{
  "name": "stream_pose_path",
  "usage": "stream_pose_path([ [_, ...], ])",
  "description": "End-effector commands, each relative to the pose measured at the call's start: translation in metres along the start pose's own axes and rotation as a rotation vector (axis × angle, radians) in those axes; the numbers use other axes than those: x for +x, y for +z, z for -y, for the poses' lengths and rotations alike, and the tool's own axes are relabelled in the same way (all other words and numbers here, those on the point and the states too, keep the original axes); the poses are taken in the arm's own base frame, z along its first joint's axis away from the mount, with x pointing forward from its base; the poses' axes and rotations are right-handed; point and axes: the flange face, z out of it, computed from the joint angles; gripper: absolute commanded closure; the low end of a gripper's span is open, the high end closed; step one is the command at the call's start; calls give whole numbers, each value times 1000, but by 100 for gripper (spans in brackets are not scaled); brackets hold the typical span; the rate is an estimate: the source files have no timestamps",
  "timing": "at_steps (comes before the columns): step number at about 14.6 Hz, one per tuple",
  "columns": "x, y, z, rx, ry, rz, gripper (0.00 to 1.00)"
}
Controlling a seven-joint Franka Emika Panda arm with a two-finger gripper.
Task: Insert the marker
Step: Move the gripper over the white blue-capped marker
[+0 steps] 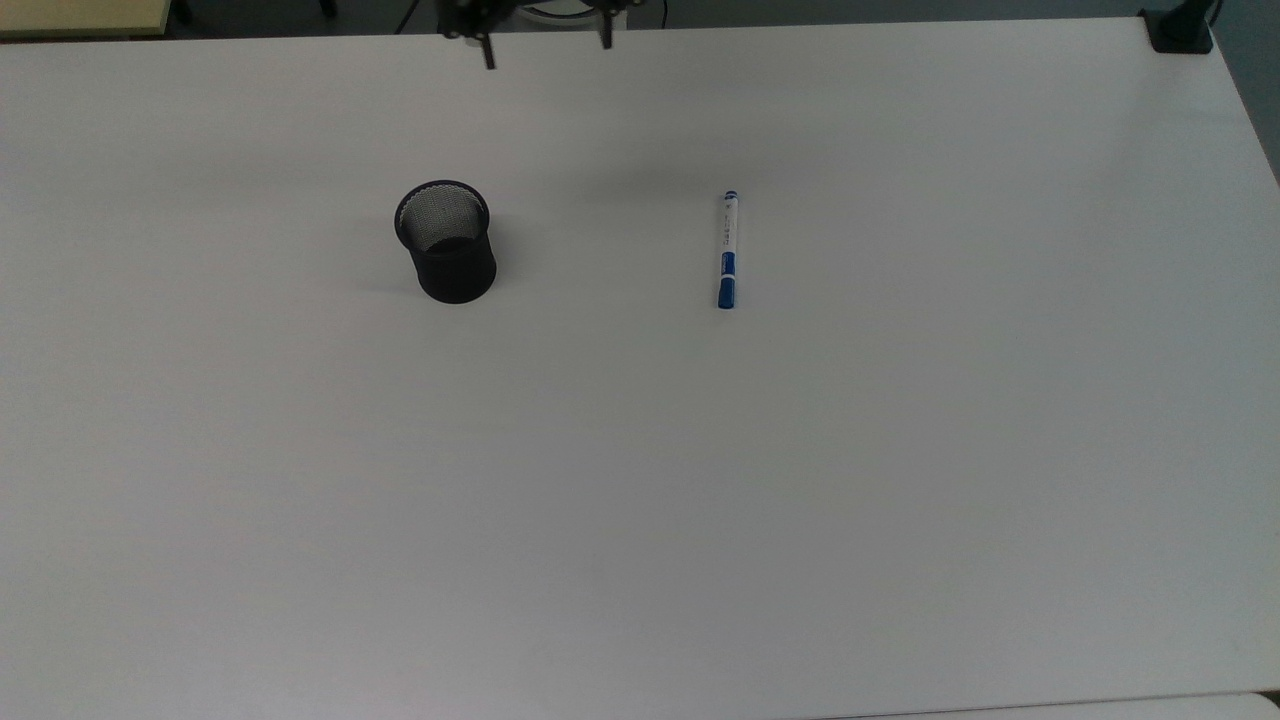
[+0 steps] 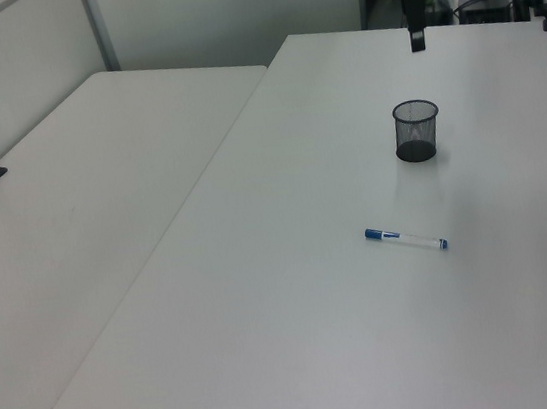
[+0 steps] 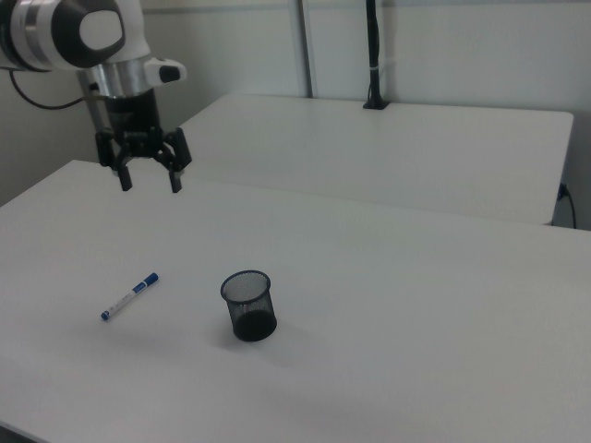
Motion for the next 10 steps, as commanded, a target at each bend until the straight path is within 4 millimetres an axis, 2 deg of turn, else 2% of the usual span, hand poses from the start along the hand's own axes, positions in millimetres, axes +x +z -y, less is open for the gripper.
stream_pose_path([
  [1, 5, 33, 60, -6, 61, -2, 3],
  [4, 30, 85, 96, 11, 155, 14, 3],
  [6, 61, 127, 114, 31, 235, -11, 5],
  [7, 68, 138, 114, 36, 258, -21, 7],
  [8, 74, 148, 122, 38, 250, -19, 9],
  [10, 84, 170, 131, 43, 268, -13, 18],
])
